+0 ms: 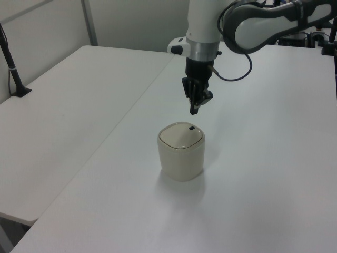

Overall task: Open the trash bin
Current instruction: 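Close the gripper on the dark tab at the lid edge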

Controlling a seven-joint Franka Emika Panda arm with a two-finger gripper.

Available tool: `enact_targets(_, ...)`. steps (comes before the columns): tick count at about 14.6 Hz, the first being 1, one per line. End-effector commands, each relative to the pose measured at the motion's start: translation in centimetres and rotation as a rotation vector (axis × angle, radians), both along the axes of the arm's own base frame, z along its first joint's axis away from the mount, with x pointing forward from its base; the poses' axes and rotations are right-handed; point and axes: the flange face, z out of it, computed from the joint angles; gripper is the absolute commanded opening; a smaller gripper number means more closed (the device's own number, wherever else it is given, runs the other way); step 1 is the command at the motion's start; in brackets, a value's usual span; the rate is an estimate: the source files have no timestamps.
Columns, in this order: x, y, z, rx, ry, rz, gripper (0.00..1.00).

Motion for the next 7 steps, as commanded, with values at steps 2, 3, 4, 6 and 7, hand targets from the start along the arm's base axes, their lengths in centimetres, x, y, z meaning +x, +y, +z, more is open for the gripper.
enact_targets(2, 0.9, 1.1, -0.9, 0.001, -0.05, -0.041, 0.0)
enact_targets(3, 0.8, 1.8, -1.6, -0.002, -0.048, -0.031, 0.0)
enact_targets(4, 0.8, 2.2, -2.1, -0.004, -0.046, -0.031, 0.0)
enact_targets(6, 0.8, 2.7, -3.7, -0.015, -0.026, -0.033, 0.0)
enact_targets(7, 0.6, 3.3, -4.1, -0.019, -0.021, -0.024, 0.0)
